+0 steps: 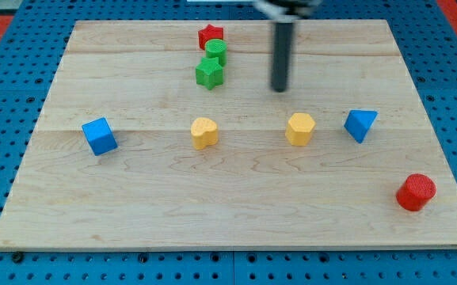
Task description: Slide the red circle towards the line of blocks
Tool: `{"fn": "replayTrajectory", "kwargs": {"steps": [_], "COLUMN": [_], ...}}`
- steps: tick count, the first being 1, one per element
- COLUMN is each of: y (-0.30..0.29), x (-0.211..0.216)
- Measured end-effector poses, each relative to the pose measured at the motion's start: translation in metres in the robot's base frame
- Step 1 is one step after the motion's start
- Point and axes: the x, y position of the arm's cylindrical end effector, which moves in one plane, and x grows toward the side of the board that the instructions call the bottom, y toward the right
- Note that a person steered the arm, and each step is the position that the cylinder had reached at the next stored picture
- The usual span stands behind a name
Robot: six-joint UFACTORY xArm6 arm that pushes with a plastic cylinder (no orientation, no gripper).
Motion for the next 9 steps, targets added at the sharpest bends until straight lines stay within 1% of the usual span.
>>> {"fn": "replayTrajectory", "kwargs": {"steps": [1, 2, 3, 4, 5, 6, 7, 8, 9], "y": [0.128, 0.208, 0.209, 0.200, 0.201, 0.127, 0.019, -0.058, -0.069], "x": [-0.004, 0.010, 0.052, 0.173, 0.223, 0.214, 0.216, 0.184, 0.185]}}
